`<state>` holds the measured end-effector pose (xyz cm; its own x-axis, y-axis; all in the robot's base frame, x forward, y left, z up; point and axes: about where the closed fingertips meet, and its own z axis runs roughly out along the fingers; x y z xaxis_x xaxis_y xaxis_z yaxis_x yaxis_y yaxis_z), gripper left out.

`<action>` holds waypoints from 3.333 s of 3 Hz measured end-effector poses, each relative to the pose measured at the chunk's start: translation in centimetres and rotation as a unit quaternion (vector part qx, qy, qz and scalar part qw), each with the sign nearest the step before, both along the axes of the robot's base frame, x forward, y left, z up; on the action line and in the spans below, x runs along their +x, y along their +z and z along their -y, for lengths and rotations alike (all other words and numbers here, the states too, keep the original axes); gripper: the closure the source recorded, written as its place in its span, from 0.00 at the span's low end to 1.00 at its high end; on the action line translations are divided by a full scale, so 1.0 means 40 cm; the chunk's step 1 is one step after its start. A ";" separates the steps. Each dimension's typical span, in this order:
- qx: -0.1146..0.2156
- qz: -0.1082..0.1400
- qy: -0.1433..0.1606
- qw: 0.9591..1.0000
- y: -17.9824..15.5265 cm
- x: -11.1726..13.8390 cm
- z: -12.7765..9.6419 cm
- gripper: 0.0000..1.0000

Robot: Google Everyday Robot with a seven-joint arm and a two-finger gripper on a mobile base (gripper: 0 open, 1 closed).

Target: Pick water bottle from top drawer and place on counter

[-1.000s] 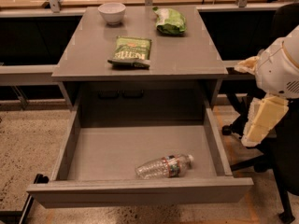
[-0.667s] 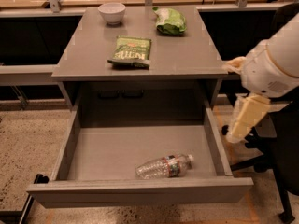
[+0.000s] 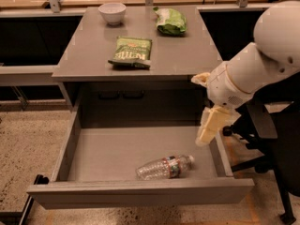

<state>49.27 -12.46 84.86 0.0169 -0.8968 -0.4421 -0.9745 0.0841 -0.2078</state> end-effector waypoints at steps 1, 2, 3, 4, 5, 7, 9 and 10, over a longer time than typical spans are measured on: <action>0.000 0.000 0.002 1.000 -0.012 0.003 -0.002 0.00; -0.005 -0.005 0.010 1.000 -0.034 -0.005 0.002 0.00; -0.014 -0.026 0.022 0.999 -0.126 -0.021 -0.013 0.00; -0.010 -0.049 0.028 0.998 -0.225 -0.028 -0.029 0.00; 0.002 -0.071 0.024 0.997 -0.331 -0.025 -0.039 0.00; 0.039 -0.098 0.021 0.994 -0.467 -0.006 -0.072 0.00; 0.055 -0.115 0.005 0.992 -0.505 -0.017 -0.089 0.00; 0.055 -0.119 0.003 0.991 -0.511 -0.017 -0.093 0.00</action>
Offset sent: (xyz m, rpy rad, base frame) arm -0.0046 -0.0050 -0.0258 -0.0215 0.0244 0.0341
